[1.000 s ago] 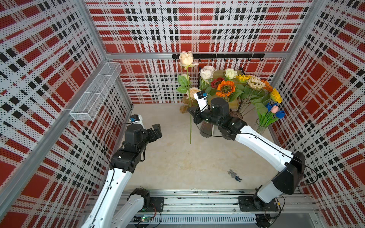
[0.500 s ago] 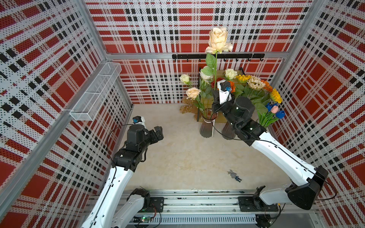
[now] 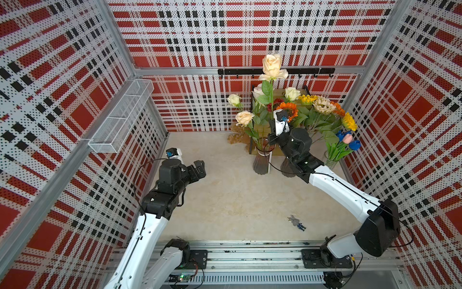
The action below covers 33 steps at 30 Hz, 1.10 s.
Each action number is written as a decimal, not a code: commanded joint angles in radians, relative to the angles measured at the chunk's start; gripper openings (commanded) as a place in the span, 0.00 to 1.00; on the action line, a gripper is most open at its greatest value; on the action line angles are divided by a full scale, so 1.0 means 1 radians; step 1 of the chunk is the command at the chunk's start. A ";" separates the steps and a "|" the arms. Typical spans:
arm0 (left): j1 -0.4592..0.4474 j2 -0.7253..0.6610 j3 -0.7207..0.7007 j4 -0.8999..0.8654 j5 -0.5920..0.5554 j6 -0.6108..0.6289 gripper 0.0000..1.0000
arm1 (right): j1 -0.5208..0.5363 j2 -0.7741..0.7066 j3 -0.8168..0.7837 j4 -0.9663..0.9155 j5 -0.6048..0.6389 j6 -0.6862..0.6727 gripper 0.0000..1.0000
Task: Arrange the flowers in different vases according to their variety
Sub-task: Insert the flower into the vase, then reset both arms
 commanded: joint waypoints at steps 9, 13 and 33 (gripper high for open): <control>0.010 -0.026 -0.035 -0.008 0.016 -0.001 0.99 | -0.012 0.109 -0.033 -0.150 -0.026 0.199 0.73; 0.010 -0.032 -0.036 -0.008 0.013 -0.003 0.99 | -0.007 0.035 -0.050 -0.212 0.002 0.248 0.99; 0.022 -0.289 -0.654 0.961 -0.512 0.331 0.99 | 0.030 -0.459 -0.447 -0.217 0.375 0.374 1.00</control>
